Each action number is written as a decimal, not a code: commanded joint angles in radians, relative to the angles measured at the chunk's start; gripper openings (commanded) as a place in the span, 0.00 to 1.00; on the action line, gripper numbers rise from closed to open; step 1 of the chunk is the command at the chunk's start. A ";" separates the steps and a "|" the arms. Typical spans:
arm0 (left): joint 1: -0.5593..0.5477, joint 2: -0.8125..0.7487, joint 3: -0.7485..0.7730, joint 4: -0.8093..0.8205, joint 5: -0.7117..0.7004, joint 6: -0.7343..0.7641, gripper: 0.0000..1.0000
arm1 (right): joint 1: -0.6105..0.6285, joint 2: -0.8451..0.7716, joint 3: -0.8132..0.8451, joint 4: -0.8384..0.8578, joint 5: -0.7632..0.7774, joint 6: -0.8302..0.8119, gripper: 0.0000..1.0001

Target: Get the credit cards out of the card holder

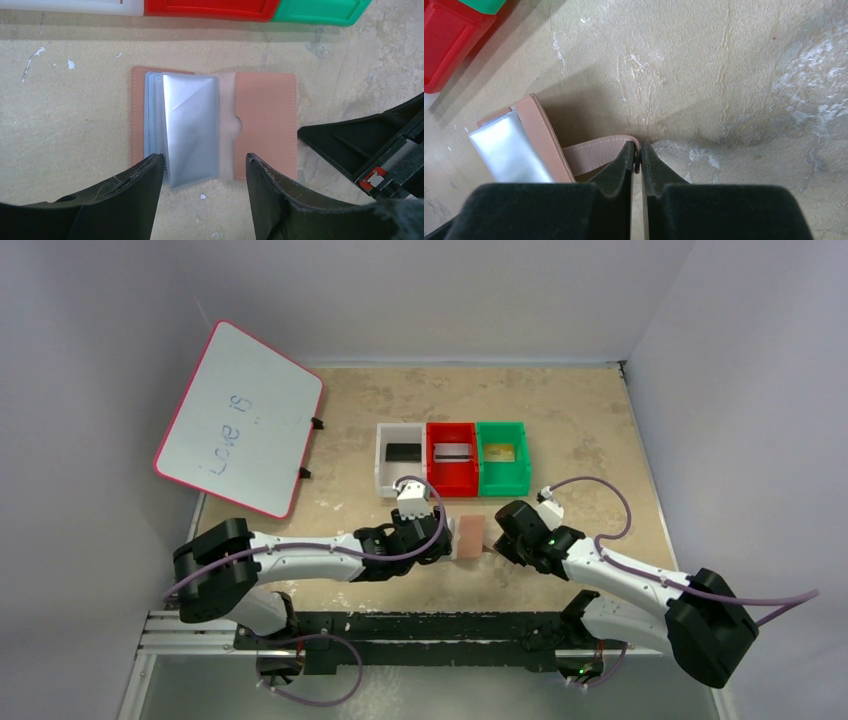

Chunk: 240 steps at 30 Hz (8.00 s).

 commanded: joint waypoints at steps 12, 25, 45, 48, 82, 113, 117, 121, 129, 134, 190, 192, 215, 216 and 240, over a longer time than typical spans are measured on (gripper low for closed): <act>-0.004 0.061 0.065 -0.011 0.009 -0.027 0.61 | -0.008 -0.007 0.003 -0.003 0.027 0.001 0.09; -0.004 0.099 0.085 -0.026 0.015 -0.038 0.61 | -0.009 -0.023 0.001 -0.005 0.031 0.000 0.09; -0.010 0.125 0.093 0.216 0.186 0.020 0.60 | -0.012 -0.018 0.007 -0.011 0.025 -0.003 0.12; -0.011 0.148 0.096 0.267 0.223 0.022 0.59 | -0.013 -0.031 0.014 -0.027 0.030 -0.005 0.14; -0.031 0.295 0.160 0.204 0.235 0.012 0.50 | -0.018 -0.216 0.130 0.050 -0.088 -0.305 0.14; -0.036 0.247 0.139 0.189 0.201 0.015 0.48 | -0.218 0.181 0.022 0.391 -0.503 -0.430 0.12; -0.038 0.207 0.126 0.191 0.182 0.017 0.49 | -0.220 0.221 0.010 0.356 -0.449 -0.419 0.12; -0.039 0.145 0.111 0.167 0.129 0.024 0.53 | -0.219 0.237 -0.012 0.373 -0.454 -0.430 0.12; -0.038 0.070 0.126 -0.070 -0.106 -0.032 0.61 | -0.219 0.183 -0.038 0.404 -0.455 -0.440 0.14; -0.029 0.086 0.121 -0.124 -0.145 -0.074 0.66 | -0.219 0.169 -0.060 0.450 -0.494 -0.464 0.14; 0.125 -0.107 -0.065 -0.048 0.060 0.012 0.59 | -0.014 0.247 -0.216 1.000 -0.550 -0.239 0.54; 0.128 -0.100 -0.056 -0.045 0.074 0.042 0.57 | -0.014 0.258 -0.210 1.014 -0.559 -0.240 0.51; 0.157 0.046 -0.034 0.018 0.182 0.079 0.43 | -0.014 0.418 -0.127 1.062 -0.606 -0.232 0.29; 0.156 0.047 -0.037 0.018 0.187 0.076 0.42 | -0.014 0.418 -0.128 1.060 -0.604 -0.232 0.29; 0.094 0.104 -0.080 -0.008 0.130 -0.020 0.23 | -0.021 0.383 -0.130 0.977 -0.634 -0.213 0.00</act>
